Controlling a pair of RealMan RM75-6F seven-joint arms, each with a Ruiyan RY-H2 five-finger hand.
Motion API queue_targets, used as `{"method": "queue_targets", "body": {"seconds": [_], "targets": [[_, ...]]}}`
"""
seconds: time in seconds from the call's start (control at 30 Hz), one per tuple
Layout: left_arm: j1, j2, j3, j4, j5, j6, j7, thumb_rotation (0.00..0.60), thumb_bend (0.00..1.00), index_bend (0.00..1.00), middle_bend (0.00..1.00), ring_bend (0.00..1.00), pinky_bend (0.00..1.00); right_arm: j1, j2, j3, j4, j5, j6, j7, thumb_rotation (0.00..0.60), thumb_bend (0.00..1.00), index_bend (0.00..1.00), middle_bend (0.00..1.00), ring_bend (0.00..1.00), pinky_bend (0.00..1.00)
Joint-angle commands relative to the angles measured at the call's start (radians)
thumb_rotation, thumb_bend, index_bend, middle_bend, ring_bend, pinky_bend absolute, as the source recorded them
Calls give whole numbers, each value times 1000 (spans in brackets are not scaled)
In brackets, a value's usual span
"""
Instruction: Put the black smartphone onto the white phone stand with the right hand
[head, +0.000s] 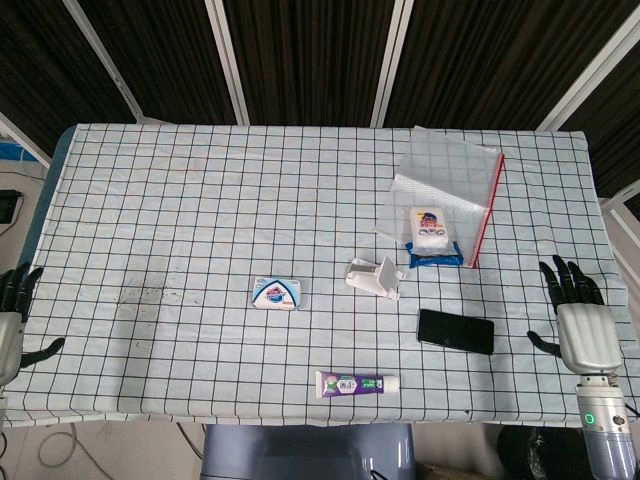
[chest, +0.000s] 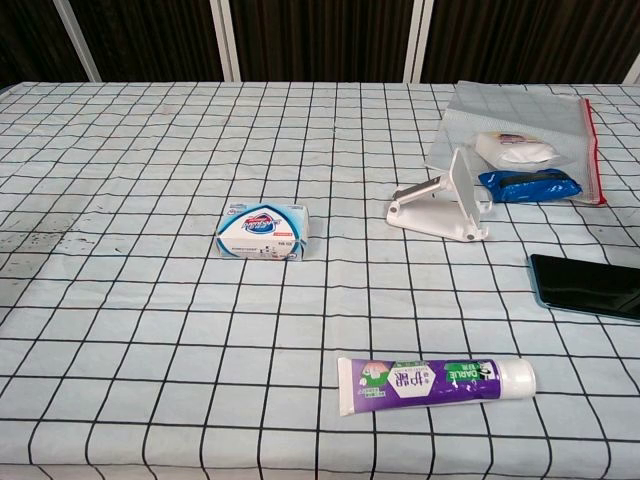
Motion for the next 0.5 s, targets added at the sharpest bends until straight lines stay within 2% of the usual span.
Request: {"method": "queue_targets", "body": {"seconds": [0.03, 0.33, 0.5], "targets": [[-1, -1, -1, 1, 1, -1, -1, 600, 0, 0, 0, 0, 0, 1, 9, -3, -30, -4, -7, -1, 600, 0, 0, 0, 0, 163], [-6, -9, -6, 10, -3, -8, -20, 600, 0, 0, 0, 0, 0, 38, 40, 3, -235, 58, -98, -81, 600, 0, 0, 0, 0, 163], [-8, -10, -7, 15, 0, -7, -23, 600, 0, 0, 0, 0, 0, 82, 27, 7, -293, 136, -169, -204, 600, 7, 0, 37, 6, 164]]}}
